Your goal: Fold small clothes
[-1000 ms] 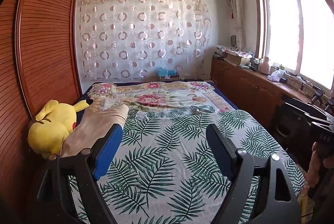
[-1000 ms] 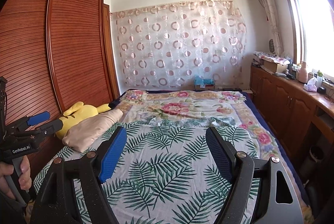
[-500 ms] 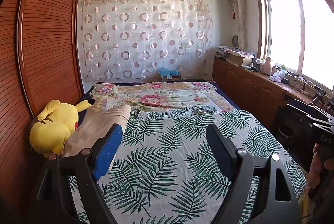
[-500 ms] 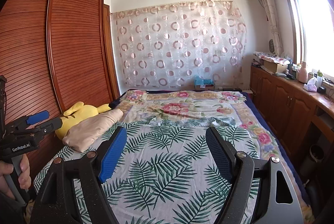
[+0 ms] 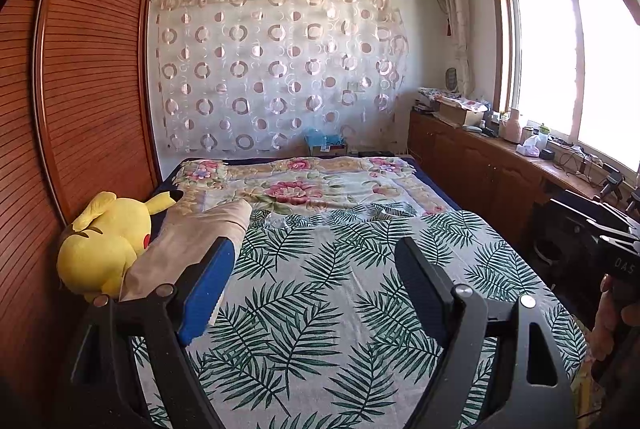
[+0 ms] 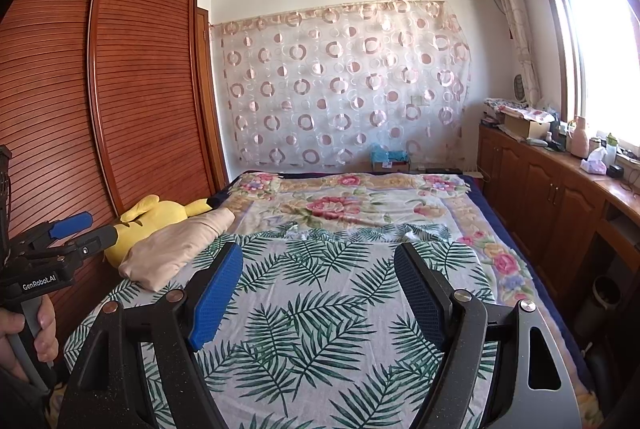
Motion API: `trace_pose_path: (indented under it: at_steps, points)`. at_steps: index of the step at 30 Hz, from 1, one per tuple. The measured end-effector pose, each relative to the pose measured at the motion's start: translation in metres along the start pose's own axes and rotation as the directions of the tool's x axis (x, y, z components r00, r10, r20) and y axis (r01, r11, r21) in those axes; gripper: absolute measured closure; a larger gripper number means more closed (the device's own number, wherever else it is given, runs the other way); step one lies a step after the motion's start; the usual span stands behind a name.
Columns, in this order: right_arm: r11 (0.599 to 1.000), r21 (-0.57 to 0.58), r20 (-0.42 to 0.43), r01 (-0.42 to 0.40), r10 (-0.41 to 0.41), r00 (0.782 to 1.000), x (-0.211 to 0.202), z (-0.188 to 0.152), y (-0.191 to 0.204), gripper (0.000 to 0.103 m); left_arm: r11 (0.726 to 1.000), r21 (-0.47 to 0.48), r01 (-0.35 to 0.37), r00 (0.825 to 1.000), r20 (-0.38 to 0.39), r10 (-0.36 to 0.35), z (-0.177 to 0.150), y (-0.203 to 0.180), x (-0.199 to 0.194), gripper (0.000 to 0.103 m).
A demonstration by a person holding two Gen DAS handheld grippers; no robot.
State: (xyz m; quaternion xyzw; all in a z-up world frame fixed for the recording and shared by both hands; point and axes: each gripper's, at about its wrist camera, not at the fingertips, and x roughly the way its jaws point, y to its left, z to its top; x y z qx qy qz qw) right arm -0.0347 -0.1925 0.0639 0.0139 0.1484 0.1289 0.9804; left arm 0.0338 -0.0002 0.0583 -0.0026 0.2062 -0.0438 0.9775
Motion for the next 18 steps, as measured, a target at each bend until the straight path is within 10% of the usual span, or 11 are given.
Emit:
trace_pose_path:
  at_steps: [18]
  points:
    - [1.000, -0.002, 0.001, 0.000, 0.000, 1.000, 0.0007, -0.0003, -0.0004, 0.023, 1.000, 0.001, 0.000, 1.000, 0.001, 0.000, 0.0002, 0.0013, -0.0002, 0.020]
